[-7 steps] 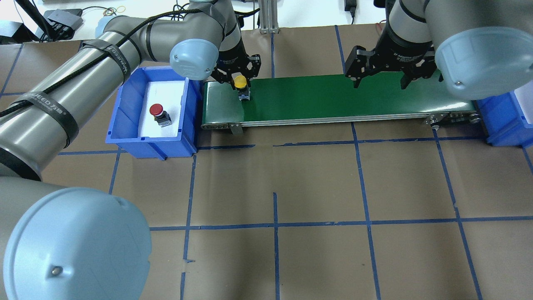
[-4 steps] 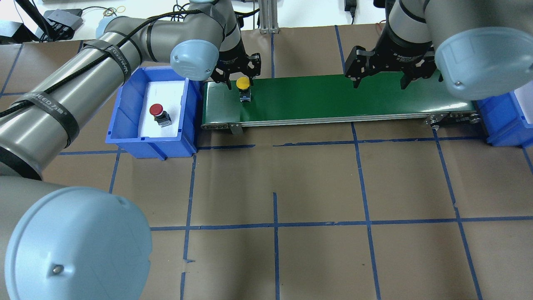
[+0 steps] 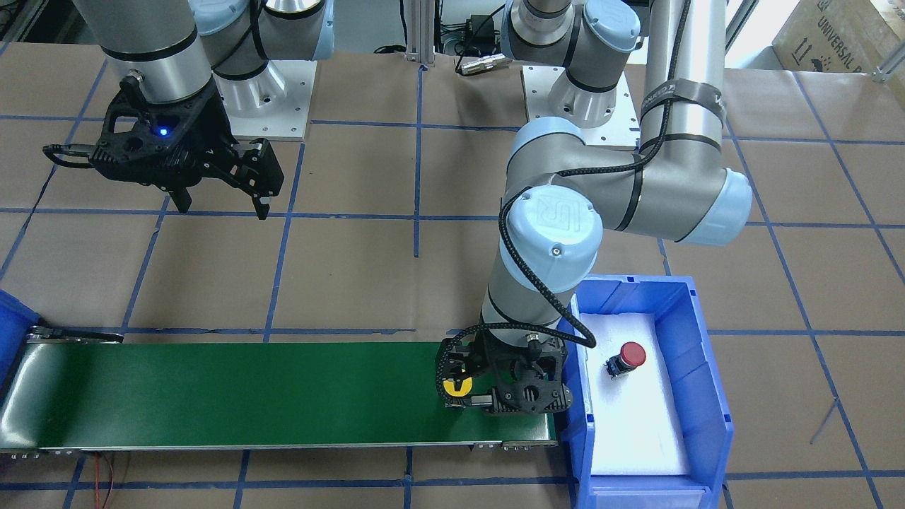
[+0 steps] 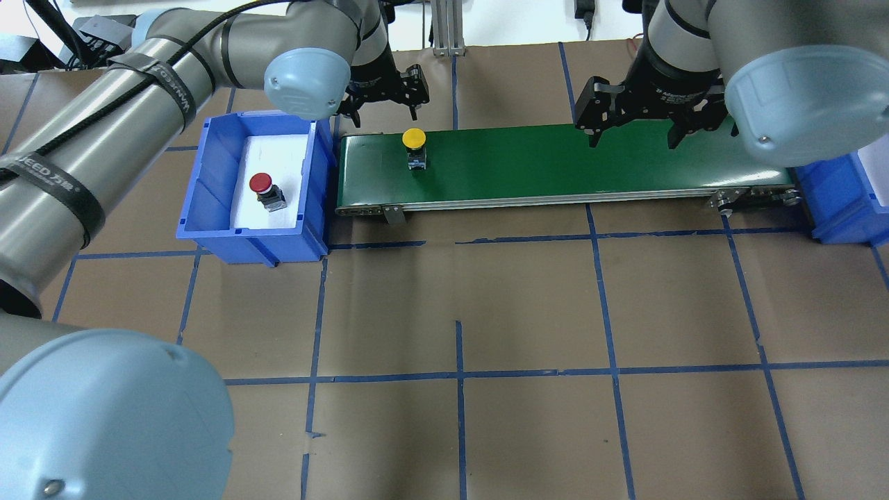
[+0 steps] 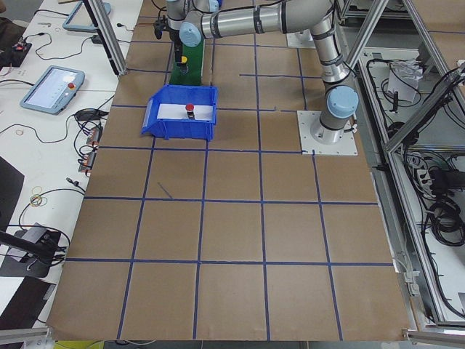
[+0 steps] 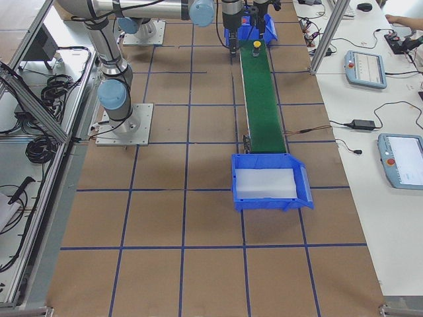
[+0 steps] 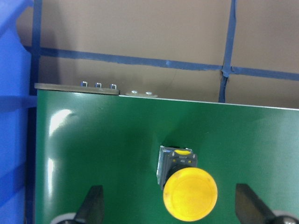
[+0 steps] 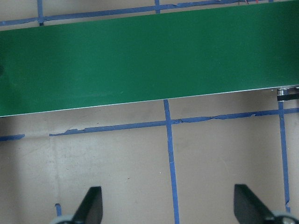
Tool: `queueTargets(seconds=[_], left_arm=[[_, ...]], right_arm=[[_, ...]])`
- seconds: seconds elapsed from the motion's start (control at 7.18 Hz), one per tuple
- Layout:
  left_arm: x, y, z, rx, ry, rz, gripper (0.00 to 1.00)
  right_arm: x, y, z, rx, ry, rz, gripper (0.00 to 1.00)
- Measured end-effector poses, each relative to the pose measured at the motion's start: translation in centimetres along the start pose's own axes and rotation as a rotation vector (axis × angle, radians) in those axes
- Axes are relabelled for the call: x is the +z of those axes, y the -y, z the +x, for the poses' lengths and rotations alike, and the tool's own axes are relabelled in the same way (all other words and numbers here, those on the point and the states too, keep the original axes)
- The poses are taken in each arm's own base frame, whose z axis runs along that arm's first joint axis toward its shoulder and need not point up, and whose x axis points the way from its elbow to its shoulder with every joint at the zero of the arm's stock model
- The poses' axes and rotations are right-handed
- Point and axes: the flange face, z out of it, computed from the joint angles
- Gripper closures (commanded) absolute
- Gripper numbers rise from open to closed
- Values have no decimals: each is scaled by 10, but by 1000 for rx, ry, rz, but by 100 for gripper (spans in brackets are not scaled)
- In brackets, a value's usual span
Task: Transport two buttons from left to right
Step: 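Open the left gripper to release the yellow button on the belt, then move the left gripper back over the red button in the bin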
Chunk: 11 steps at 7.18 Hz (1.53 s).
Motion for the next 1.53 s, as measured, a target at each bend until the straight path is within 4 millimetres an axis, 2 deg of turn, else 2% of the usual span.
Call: queueTargets(seconds=[0.28,0.56,0.7,0.84,0.97,1.53], left_arm=[[-30,18,-66,-32,23,25,0],[-39,31,-135,-74,35,28,0],[-35,31,-159,-78,36,16,0],[-26,29,-171,-81,30,0,0],[-21,27,-175,-82,26,-8,0],[-13,11,-178,-71,27,-14,0]], right_arm=[[0,0,0,0,0,0,0],[0,0,0,0,0,0,0],[0,0,0,0,0,0,0],[0,0,0,0,0,0,0],[0,0,0,0,0,0,0],[0,0,0,0,0,0,0]])
